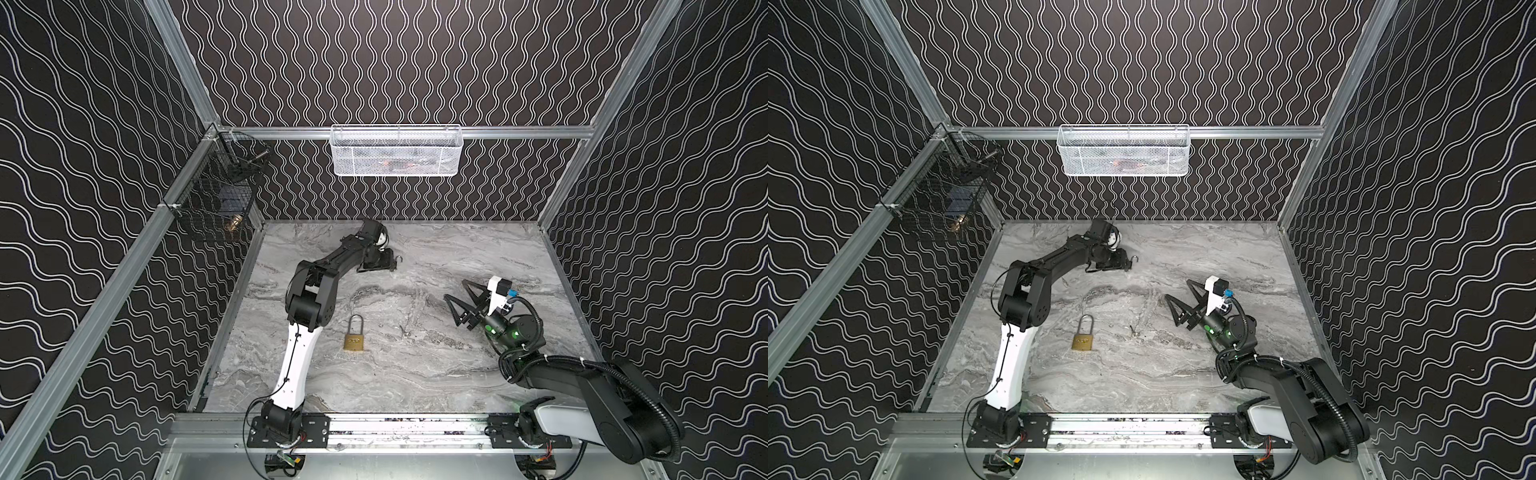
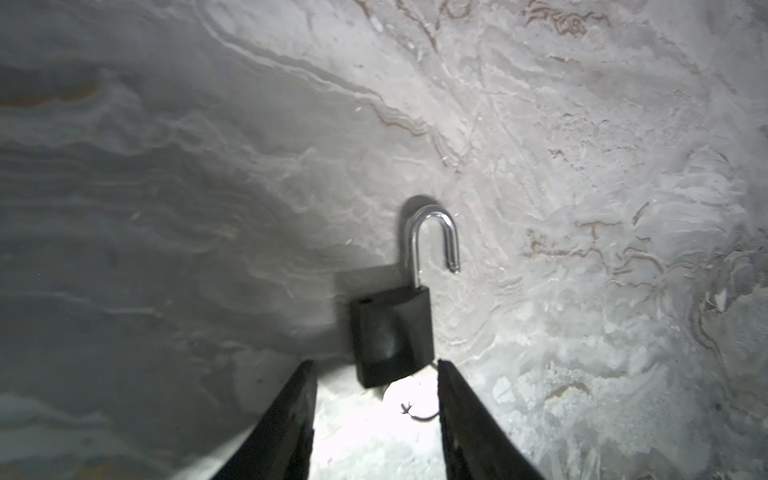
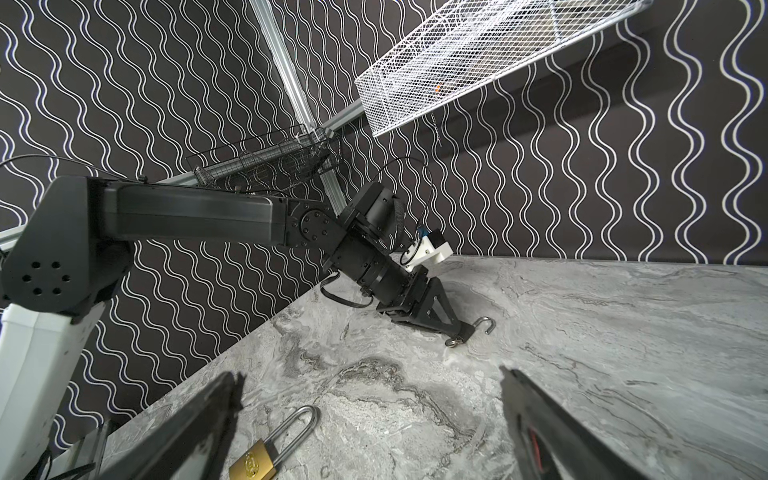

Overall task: Unlock with the key
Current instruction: 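Lower the black padlock onto the table and open the left gripper, then withdraw the left gripper while the right gripper reaches to the silver key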

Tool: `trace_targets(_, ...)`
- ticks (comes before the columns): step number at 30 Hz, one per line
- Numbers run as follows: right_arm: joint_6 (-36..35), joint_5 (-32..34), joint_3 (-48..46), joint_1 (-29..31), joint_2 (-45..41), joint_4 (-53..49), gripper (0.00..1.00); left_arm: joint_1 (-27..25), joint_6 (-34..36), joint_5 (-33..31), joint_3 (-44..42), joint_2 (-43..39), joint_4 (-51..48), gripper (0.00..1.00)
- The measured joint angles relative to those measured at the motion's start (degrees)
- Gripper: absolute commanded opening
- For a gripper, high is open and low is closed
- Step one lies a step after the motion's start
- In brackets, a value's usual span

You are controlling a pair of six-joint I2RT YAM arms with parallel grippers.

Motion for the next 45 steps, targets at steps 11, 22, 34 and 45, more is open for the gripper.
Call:
trace_targets(11, -1.1, 2.6, 3.7, -0.1, 0.4, -7.4, 0.99, -0.3, -0.6, 1.1, -22.8, -23.2, 4.0, 0.53)
trace_targets(22, -10.0, 1.9, 19.8, 12.8, 2.4, -41.1, 0.71, -2.5, -5.3, 6.5, -64.0, -67.7, 11.8, 0.52)
trace_targets(34, -13.3, 10.9, 19.9, 22.6, 10.5, -59.9, 0.52, -2.6, -20.0, 15.1, -83.8, -79.1, 25.0, 0.48)
trace_targets(45, -16.1, 11.7, 24.5, 23.7, 17.7, -61.6, 0.39, -2.7, -23.2, 17.3, -84.6, -77.8, 31.1, 0.47)
